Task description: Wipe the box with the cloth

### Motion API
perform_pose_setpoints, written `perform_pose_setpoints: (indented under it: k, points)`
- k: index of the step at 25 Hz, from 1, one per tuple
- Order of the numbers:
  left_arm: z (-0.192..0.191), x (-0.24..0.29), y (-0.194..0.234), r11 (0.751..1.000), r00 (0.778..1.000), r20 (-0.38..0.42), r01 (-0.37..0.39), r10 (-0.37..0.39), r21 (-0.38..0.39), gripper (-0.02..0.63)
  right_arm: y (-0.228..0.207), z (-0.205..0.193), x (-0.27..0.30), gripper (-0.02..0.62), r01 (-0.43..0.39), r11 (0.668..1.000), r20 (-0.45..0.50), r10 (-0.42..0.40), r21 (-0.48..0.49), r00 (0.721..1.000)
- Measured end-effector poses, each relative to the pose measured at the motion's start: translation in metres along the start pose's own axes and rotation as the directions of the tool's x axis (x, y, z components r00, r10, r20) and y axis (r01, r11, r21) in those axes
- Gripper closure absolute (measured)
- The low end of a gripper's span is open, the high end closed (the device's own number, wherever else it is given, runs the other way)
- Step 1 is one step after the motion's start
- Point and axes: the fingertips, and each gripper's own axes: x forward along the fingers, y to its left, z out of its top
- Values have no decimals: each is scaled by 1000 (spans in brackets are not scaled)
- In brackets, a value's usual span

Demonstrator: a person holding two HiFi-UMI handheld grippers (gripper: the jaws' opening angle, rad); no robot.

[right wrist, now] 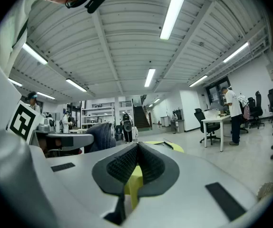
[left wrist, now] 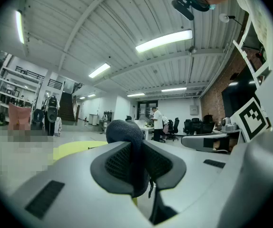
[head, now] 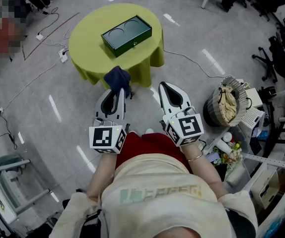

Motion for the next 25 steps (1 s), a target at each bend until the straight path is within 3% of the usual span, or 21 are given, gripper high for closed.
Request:
perform_pose_setpoints:
  k: [15,25]
  points:
    - [-10,14,7,1000,999,-31,-24,24,0,535,-29,-5,5,557,-8,996,21,6,89,1000]
    - [-9,69,47,1000,999,-46,-25,24,-17,535,-51,-3,60,557,13,994,5,-13,110,1000]
